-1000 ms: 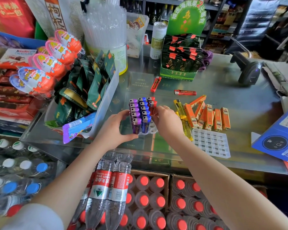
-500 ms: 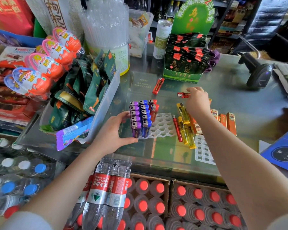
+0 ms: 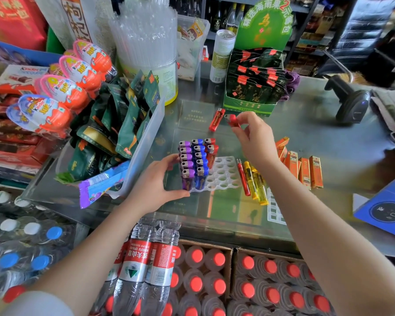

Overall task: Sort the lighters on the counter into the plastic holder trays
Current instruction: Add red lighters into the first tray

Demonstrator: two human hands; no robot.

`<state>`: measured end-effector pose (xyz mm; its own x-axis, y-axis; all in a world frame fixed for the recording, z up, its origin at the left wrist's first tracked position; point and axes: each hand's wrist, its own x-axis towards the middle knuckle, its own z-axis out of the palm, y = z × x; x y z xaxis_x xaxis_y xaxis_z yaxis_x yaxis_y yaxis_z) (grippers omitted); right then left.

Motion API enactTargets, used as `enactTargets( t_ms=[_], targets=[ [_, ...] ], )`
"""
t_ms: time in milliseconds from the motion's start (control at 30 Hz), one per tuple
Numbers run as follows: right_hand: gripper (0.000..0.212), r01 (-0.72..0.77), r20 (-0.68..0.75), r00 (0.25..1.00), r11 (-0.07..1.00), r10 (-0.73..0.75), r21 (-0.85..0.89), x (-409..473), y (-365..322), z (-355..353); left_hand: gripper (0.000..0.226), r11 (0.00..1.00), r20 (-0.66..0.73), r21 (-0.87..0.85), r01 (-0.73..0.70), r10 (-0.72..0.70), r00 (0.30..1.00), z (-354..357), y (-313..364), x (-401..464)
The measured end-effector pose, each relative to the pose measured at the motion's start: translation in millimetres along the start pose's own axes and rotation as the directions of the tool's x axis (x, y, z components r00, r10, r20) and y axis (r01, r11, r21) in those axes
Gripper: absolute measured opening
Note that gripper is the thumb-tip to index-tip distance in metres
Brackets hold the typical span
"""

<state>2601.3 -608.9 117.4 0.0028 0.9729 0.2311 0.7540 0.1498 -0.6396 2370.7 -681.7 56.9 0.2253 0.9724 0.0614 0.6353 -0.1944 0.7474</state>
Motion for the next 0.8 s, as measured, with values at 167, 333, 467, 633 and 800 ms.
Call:
enactTargets(
  t_ms=[167,333,467,633,800],
  targets=[
    [0.017,-0.126,0.109,0.991,0.843,0.080,0.524,-57.7,-15.0,2.3,0.081,1.000,0.020,-0.009,-0.005,0.005,1.000,0.8,-3.2,0.4],
    [0.023,-0.213,0.211,0.971,0.826,0.117,0.521,-74.8,-7.3,15.9,0.085,0.999,-0.001,0.005,0.033,-0.033,0.999,2.4,-2.4,-0.9],
    [0.020,-0.157,0.218,0.974,0.879,0.062,0.451,-74.5,-11.6,20.6,0.087,0.998,0.004,0.000,0.059,-0.059,0.998,2.6,-4.1,-2.5],
    [0.019,-0.061,0.201,0.980,0.932,-0.013,0.357,-72.4,-15.1,23.2,0.087,0.998,-0.009,0.017,0.060,-0.059,0.998,3.4,-3.5,-2.6],
    [0.020,0.139,0.188,0.969,0.981,-0.163,0.136,-64.7,-11.6,18.8,0.086,0.997,-0.005,0.008,0.074,-0.074,0.997,2.2,-1.6,-3.3]
  ],
)
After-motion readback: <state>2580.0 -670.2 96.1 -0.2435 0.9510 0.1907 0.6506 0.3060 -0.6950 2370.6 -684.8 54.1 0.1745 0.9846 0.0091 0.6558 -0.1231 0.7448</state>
